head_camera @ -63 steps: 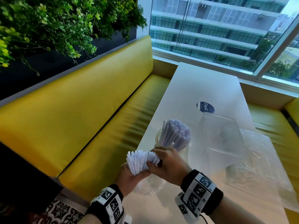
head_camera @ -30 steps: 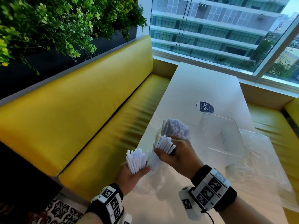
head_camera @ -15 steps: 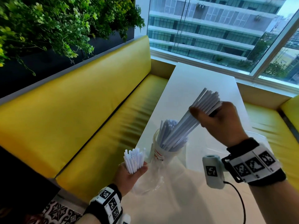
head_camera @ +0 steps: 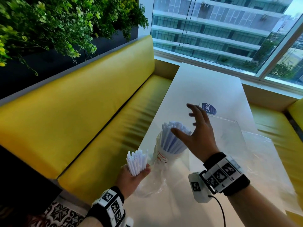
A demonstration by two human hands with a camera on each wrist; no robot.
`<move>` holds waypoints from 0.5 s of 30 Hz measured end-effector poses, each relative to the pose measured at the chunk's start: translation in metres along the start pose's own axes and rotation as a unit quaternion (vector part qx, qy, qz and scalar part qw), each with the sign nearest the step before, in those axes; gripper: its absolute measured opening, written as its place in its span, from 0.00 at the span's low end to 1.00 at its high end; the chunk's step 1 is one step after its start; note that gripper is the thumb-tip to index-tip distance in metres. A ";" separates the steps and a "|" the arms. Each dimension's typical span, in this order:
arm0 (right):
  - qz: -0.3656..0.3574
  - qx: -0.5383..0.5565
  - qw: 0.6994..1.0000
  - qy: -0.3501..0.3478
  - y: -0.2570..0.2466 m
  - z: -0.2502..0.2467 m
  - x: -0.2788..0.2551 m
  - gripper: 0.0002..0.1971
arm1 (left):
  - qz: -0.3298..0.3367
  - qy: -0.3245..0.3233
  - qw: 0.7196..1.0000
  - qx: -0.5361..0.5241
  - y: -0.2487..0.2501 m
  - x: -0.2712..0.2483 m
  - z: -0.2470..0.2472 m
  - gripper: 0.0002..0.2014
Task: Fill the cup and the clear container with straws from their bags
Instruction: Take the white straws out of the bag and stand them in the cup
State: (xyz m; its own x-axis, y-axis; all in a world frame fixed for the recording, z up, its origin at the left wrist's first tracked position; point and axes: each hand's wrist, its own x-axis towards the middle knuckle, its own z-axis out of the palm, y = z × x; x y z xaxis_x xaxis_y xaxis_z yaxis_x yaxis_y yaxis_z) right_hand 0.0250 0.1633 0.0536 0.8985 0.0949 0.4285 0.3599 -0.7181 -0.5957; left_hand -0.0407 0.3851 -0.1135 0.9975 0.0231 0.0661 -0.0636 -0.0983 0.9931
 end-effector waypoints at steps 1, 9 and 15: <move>-0.046 -0.024 0.999 -0.001 -0.003 0.001 -0.002 0.38 | 0.002 0.003 1.000 -0.003 0.001 0.000 0.000 0.09; -0.116 -0.234 0.956 -0.131 0.007 0.034 -0.022 0.36 | 0.001 0.000 1.000 0.028 0.000 0.000 0.001 0.07; -0.105 -0.246 0.960 -0.080 -0.006 0.049 -0.009 0.29 | -0.026 -0.004 0.999 0.034 0.005 -0.002 0.003 0.11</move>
State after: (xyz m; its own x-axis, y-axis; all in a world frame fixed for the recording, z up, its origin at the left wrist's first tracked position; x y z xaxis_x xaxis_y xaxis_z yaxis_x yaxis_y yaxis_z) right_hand 0.0275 0.2008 0.0202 0.8600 0.3501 0.3712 0.4113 -0.9062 -0.0981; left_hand -0.0431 0.3818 -0.1090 0.9997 0.0226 0.0134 -0.0095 -0.1654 0.9862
